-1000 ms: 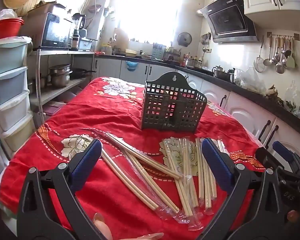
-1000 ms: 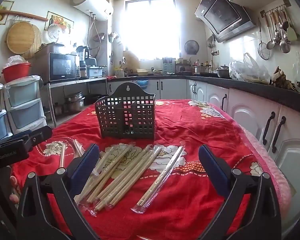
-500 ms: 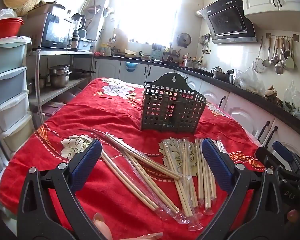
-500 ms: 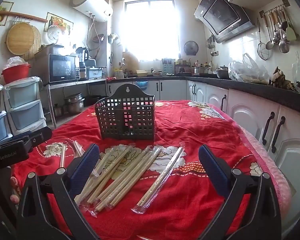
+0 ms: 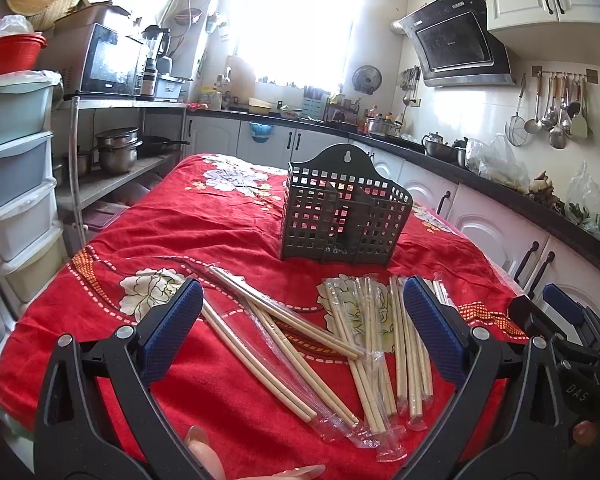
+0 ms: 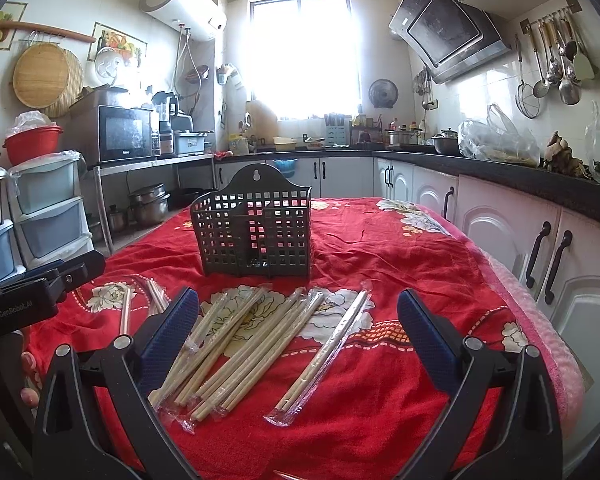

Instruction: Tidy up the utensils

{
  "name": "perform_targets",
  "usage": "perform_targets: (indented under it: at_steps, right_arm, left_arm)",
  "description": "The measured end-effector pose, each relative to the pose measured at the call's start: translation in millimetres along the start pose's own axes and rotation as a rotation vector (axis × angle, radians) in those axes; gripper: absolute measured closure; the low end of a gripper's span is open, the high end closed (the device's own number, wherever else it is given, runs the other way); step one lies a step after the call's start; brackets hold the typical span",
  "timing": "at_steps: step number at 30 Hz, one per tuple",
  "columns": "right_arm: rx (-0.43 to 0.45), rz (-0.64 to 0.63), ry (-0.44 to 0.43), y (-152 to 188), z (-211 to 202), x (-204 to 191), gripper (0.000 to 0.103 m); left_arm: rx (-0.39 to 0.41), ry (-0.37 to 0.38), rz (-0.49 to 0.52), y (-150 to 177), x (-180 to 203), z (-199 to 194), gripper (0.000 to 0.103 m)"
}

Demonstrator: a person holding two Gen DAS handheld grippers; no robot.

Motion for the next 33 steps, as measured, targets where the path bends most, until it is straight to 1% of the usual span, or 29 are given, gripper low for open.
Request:
perform_targets:
  at_steps: [20, 33]
  right_arm:
    - [-0.003, -0.005, 0.004, 0.5, 1.1, -0.4, 0.006]
    - [-0.013, -0.016, -0.012, 3.3, 7.6, -6.2, 0.006]
  left_arm:
    - [-0.002, 0.000, 0.000, 1.1, 0.1, 1.1, 0.010]
    - [-0.006, -0.006, -0.014, 4.5, -3.4, 3.5, 0.010]
Point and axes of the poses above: each gripper's, at about its wrist camera, not at the fingertips, and z roughly the way its jaws point, x to its right, y to its underside, the point moved 10 cm from there along z, roughly the way its jaws point, and after that the axes turned 15 degrees about y, right-handed, at the moved point
